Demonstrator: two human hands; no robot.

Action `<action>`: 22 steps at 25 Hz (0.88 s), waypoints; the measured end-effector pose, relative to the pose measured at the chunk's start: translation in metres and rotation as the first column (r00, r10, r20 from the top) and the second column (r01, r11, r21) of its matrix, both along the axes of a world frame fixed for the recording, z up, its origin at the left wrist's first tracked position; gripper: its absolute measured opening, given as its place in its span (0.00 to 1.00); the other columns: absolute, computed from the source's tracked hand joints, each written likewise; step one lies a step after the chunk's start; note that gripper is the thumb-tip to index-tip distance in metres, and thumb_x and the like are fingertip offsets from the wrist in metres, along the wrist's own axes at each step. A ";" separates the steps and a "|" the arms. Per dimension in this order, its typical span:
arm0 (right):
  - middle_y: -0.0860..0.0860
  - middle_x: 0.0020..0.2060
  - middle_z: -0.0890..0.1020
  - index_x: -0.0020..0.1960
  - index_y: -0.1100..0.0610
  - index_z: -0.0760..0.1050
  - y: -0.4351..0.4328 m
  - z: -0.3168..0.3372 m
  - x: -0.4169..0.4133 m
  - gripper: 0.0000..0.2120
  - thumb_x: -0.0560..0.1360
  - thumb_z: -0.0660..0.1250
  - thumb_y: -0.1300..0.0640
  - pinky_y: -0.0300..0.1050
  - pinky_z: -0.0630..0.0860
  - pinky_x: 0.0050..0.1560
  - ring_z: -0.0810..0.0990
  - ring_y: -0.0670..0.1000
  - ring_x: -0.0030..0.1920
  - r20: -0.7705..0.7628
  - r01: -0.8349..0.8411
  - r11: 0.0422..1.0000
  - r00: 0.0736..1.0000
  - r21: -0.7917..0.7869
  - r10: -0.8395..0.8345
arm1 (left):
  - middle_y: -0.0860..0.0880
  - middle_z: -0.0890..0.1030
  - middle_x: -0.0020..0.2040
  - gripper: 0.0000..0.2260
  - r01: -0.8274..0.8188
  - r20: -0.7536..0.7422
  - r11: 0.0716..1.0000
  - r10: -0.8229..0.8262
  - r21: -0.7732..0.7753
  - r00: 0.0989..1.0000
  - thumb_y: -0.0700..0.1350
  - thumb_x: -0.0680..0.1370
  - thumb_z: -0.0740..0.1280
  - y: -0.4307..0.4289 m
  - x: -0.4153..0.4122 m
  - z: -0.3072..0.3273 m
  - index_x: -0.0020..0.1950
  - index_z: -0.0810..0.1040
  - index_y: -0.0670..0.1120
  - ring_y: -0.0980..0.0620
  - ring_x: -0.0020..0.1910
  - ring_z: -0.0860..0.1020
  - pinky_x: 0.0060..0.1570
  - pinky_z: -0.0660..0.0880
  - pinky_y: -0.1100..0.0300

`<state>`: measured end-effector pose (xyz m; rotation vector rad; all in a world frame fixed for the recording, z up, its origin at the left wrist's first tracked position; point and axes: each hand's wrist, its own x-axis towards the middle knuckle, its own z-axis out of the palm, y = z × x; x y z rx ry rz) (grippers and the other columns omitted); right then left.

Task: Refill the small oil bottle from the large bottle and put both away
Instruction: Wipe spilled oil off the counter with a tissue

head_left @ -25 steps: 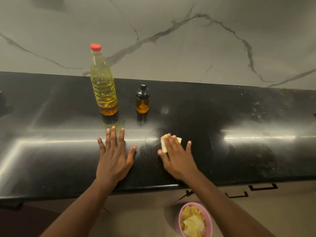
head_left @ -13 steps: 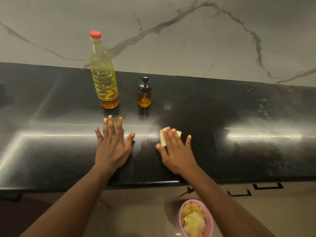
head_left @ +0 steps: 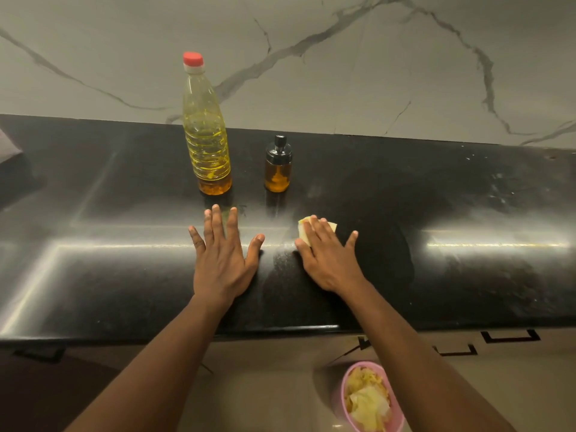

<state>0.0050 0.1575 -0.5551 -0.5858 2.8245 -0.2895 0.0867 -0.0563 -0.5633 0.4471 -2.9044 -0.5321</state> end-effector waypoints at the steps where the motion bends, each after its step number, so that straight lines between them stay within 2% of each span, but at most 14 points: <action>1: 0.47 0.85 0.44 0.85 0.48 0.44 -0.001 0.004 -0.012 0.33 0.84 0.39 0.35 0.78 0.34 0.75 0.40 0.49 0.84 0.008 0.057 0.998 0.998 0.011 -0.057 | 0.43 0.39 0.85 0.37 -0.001 -0.011 1.000 0.001 0.006 1.000 0.69 0.83 0.46 0.000 0.000 0.000 0.85 0.43 0.49 0.46 0.83 0.36 0.80 0.36 0.38; 4: 0.49 0.85 0.44 0.85 0.49 0.45 -0.026 0.025 -0.046 0.32 0.86 0.42 0.37 0.80 0.36 0.74 0.40 0.52 0.84 0.065 0.130 0.990 0.989 0.050 -0.133 | 0.43 0.40 0.85 0.35 -0.007 -0.027 1.000 0.008 0.025 1.000 0.68 0.84 0.46 0.000 0.001 0.001 0.85 0.45 0.49 0.46 0.84 0.37 0.80 0.35 0.39; 7: 0.50 0.85 0.43 0.85 0.50 0.44 -0.057 0.021 -0.020 0.33 0.85 0.42 0.35 0.79 0.34 0.74 0.40 0.53 0.84 0.025 -0.028 0.997 0.999 0.066 0.026 | 0.43 0.43 0.85 0.34 -0.028 -0.056 0.998 0.031 0.055 0.998 0.65 0.85 0.48 0.001 0.002 0.003 0.85 0.48 0.48 0.46 0.84 0.39 0.80 0.36 0.40; 9: 0.50 0.85 0.46 0.85 0.49 0.45 -0.052 0.002 0.034 0.35 0.83 0.41 0.33 0.77 0.34 0.74 0.42 0.52 0.84 -0.036 -0.156 0.987 0.987 0.042 0.158 | 0.42 0.47 0.85 0.32 -0.052 -0.102 0.985 0.070 0.168 0.992 0.63 0.85 0.51 -0.001 0.004 0.006 0.84 0.52 0.47 0.46 0.84 0.42 0.81 0.38 0.40; 11: 0.48 0.85 0.47 0.85 0.47 0.46 -0.027 -0.008 0.066 0.36 0.81 0.40 0.32 0.76 0.35 0.75 0.43 0.50 0.84 -0.061 -0.173 0.985 0.983 0.027 0.174 | 0.42 0.51 0.85 0.29 -0.047 -0.152 0.968 0.086 0.247 0.985 0.61 0.85 0.53 -0.006 0.009 0.009 0.83 0.57 0.47 0.46 0.84 0.45 0.81 0.40 0.39; 13: 0.48 0.85 0.46 0.85 0.48 0.45 -0.012 0.002 0.045 0.34 0.83 0.40 0.34 0.77 0.38 0.76 0.43 0.50 0.84 -0.042 -0.075 0.995 0.996 0.058 0.078 | 0.42 0.53 0.84 0.28 -0.029 -0.166 0.981 0.062 0.193 0.984 0.60 0.85 0.55 -0.026 0.017 0.007 0.82 0.60 0.47 0.44 0.84 0.47 0.81 0.40 0.38; 16: 0.50 0.85 0.43 0.85 0.51 0.42 -0.044 0.030 -0.009 0.34 0.85 0.41 0.36 0.77 0.38 0.76 0.41 0.53 0.84 0.043 0.022 0.993 0.999 0.114 -0.027 | 0.40 0.55 0.83 0.27 -0.085 -0.131 0.991 0.099 0.107 0.986 0.60 0.85 0.55 -0.074 0.031 0.002 0.80 0.61 0.46 0.42 0.84 0.49 0.80 0.42 0.36; 19: 0.50 0.85 0.42 0.85 0.51 0.42 -0.093 0.021 0.012 0.36 0.84 0.40 0.33 0.76 0.36 0.76 0.40 0.53 0.84 0.038 -0.165 0.982 0.986 0.089 0.162 | 0.39 0.56 0.83 0.28 -0.162 -0.107 0.982 0.173 0.102 0.979 0.60 0.85 0.55 -0.095 0.037 0.001 0.79 0.62 0.45 0.40 0.84 0.50 0.80 0.43 0.34; 22: 0.46 0.85 0.44 0.85 0.46 0.42 -0.079 -0.005 0.069 0.39 0.80 0.36 0.28 0.75 0.35 0.77 0.40 0.49 0.84 -0.015 -0.293 0.956 0.956 -0.017 0.292 | 0.39 0.56 0.83 0.28 -0.154 -0.109 0.986 0.161 0.063 0.981 0.60 0.85 0.55 -0.087 0.039 0.004 0.79 0.62 0.45 0.40 0.84 0.50 0.80 0.42 0.36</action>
